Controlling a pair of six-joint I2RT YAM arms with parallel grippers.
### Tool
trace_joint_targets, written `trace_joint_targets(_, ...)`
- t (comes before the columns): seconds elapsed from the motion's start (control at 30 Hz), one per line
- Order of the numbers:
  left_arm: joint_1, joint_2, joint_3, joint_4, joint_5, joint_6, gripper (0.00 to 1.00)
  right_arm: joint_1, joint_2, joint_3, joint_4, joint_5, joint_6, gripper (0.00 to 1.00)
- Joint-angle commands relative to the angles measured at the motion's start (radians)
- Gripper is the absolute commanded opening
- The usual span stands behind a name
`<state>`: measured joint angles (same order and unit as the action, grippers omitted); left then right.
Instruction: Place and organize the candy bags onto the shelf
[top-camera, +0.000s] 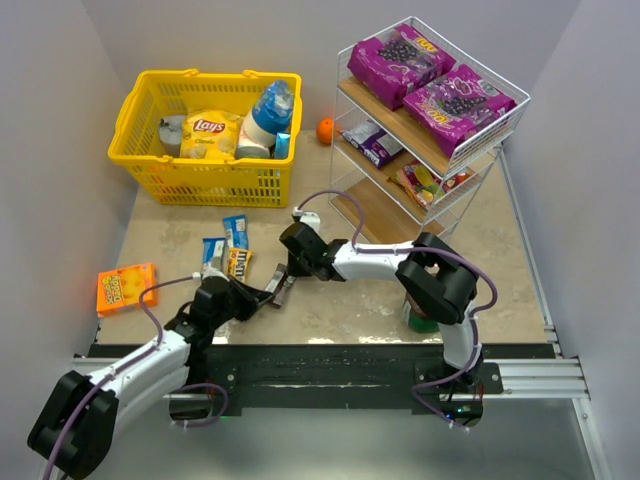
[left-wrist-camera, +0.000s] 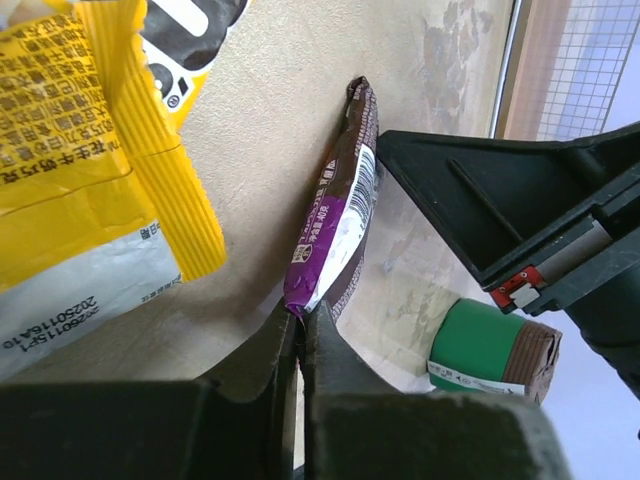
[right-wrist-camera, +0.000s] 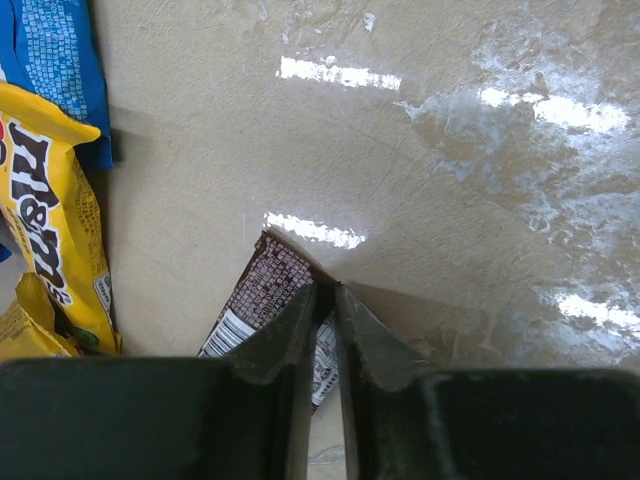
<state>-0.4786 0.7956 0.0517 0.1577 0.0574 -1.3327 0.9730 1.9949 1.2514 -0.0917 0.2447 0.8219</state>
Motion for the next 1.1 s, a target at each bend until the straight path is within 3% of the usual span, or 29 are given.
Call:
trace_joint_targets(0.0,-0.005,-0.012,-0.058,-0.020,-0.028,0.052,0.00,0.001,-0.083,-0.041,-0.068,0.039,-0.007,0.25)
trace_joint_targets(0.1,-0.005,0.010,0.002,-0.015,-0.008,0.118,0.00,0.004,-0.181,-0.064,-0.082,0.068,-0.036,0.39)
trace_joint_targets(0.27,-0.005,0.057,0.109,0.002,0.039,0.243,0.00,0.042,-0.358,-0.086,-0.127,0.053,-0.131,0.51)
trace_joint_targets(0.67,-0.006,0.336,0.405,0.236,0.240,0.395,0.00,0.095,-0.830,-0.092,-0.151,-0.169,-0.306,0.60)
trace_joint_targets(0.8,-0.031,0.494,0.552,0.315,0.272,0.399,0.00,0.095,-0.918,-0.092,-0.157,-0.226,-0.334,0.61)
trace_joint_targets(1.07,-0.087,0.856,0.867,0.396,0.348,0.421,0.00,0.095,-1.004,-0.096,-0.209,-0.179,-0.323,0.62)
